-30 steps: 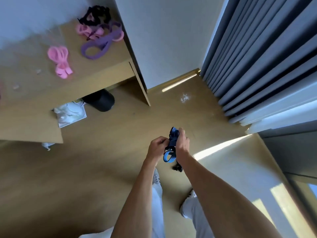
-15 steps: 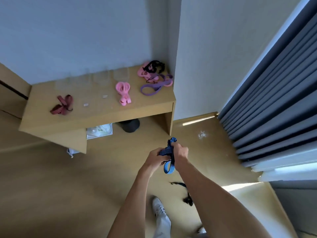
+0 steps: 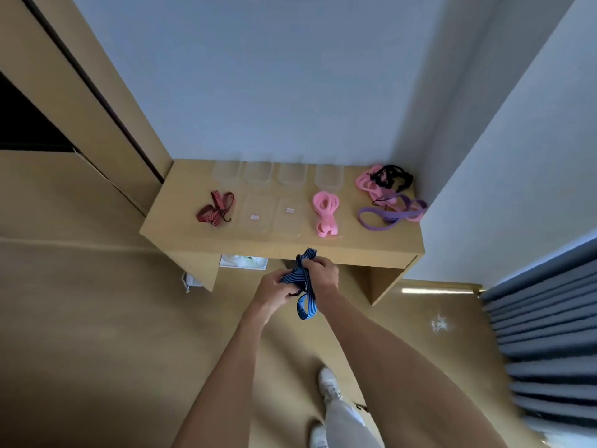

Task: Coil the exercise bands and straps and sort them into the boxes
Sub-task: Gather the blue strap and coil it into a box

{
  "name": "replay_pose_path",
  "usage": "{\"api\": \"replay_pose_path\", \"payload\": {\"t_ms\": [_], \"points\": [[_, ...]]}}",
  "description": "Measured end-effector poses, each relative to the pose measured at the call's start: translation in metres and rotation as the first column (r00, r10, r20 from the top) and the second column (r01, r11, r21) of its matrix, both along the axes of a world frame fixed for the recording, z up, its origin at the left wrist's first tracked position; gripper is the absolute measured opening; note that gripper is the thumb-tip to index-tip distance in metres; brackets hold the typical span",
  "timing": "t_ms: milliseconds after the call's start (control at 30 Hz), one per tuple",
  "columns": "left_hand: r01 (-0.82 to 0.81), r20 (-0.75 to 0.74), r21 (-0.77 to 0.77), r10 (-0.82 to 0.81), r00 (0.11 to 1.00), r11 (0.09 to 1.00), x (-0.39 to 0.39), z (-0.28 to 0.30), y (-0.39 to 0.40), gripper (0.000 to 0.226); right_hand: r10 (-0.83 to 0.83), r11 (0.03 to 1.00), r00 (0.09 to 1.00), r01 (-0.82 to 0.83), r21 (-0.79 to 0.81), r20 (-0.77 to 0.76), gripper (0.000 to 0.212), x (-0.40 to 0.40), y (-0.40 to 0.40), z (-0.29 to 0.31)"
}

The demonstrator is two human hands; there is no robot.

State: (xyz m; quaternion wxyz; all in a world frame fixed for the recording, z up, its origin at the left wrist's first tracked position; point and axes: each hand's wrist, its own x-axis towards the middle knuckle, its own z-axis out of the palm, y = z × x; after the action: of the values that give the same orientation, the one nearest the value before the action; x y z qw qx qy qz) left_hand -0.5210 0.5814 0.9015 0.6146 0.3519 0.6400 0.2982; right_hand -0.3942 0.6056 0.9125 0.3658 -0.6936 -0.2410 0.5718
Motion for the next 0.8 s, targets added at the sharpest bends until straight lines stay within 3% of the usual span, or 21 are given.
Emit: {"api": "replay_pose_path", "payload": {"t_ms": [267,433,533,800], "points": [[-0.155,0.028,-0.08,0.158,0.987,0.985,-0.074,0.006,0.089,0.024,0.101,0.994,0.993,-0.103,-0.03,-0.055,0.025,-0.078,0.11,-0.008],[-0.194,0.039,-0.042,0.196,0.98,0.98,-0.109,0.005,0.134,0.034,0.167,0.985,0.983,-0.17,-0.037,-0.077,0.032,-0.12,0.169,-0.013],[-0.194,0.007,-0.034,0.194,0.981,0.98,-0.133,0.003,0.161,0.04,0.203,0.978,0.977,-0.206,-0.032,-0.062,0.036,-0.145,0.197,-0.015],[-0.18,-0.041,0.013,0.181,0.983,0.984,-0.212,-0.016,0.232,0.028,0.258,0.966,0.966,-0.258,0.009,0.015,0.042,-0.22,0.262,-0.033]]}}
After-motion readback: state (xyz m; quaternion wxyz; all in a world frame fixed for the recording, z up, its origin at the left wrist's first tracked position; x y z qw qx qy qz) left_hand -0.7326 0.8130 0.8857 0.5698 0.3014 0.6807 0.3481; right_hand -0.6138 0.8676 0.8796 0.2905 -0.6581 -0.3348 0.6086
